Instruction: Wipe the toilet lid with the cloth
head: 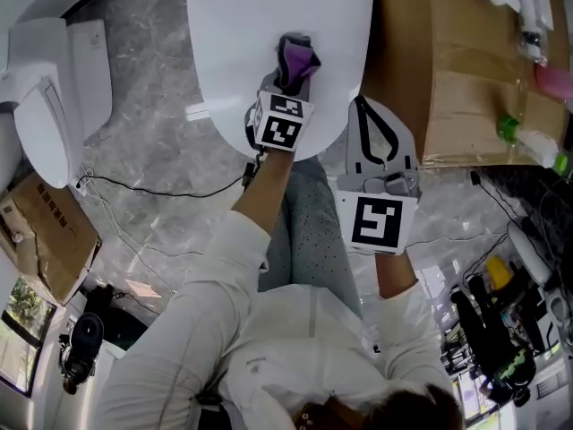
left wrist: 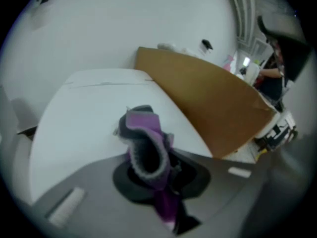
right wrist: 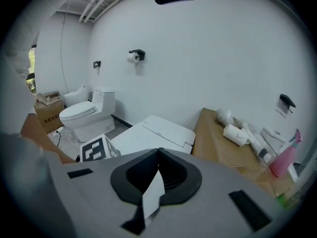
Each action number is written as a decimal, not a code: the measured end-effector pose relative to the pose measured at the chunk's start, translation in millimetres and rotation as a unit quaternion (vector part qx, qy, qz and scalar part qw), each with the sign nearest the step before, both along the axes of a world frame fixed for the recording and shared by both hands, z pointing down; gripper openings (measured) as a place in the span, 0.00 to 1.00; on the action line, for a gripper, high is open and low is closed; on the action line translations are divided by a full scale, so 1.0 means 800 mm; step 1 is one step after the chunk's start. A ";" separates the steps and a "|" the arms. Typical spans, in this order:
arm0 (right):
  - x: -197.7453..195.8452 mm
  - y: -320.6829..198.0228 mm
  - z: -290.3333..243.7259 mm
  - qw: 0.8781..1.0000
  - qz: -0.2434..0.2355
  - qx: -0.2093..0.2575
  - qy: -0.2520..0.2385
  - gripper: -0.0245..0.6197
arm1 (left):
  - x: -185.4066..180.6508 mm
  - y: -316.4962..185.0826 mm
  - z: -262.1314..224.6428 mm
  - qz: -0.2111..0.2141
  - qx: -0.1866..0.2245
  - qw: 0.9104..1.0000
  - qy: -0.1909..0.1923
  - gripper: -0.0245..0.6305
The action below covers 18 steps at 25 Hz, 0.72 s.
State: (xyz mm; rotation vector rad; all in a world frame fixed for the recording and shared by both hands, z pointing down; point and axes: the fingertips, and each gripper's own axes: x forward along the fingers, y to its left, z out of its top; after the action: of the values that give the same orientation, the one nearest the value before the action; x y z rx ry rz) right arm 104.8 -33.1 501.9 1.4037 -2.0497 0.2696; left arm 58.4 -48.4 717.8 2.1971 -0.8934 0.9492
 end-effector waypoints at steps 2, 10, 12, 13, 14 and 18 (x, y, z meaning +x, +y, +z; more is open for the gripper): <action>0.018 0.008 0.000 1.000 0.013 -0.002 0.007 0.06 | 0.059 0.033 0.000 0.044 -0.011 0.999 0.019 0.11; 0.027 0.037 0.004 1.000 0.022 -0.001 0.002 0.06 | 0.045 0.106 0.005 0.073 -0.035 0.996 0.030 0.11; 0.008 0.040 0.002 1.000 0.011 0.005 -0.005 0.06 | -0.005 0.110 0.007 0.050 -0.033 0.998 0.018 0.11; -0.002 0.042 0.000 1.000 0.005 0.008 -0.009 0.06 | -0.034 0.113 0.009 0.033 -0.032 0.999 0.009 0.11; -0.013 0.045 -0.002 1.000 0.000 0.010 -0.012 0.06 | -0.066 0.117 0.011 0.012 -0.032 0.999 -0.002 0.11; -0.049 0.065 -0.007 1.000 -0.013 0.015 -0.019 0.06 | -0.163 0.139 0.012 -0.058 -0.026 0.997 -0.032 0.11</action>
State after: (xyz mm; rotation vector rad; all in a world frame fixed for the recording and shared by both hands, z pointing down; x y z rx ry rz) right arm 65.8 19.1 496.5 1.3998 -2.1088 0.2570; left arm -72.4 62.7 727.0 2.0564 -1.0036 0.9809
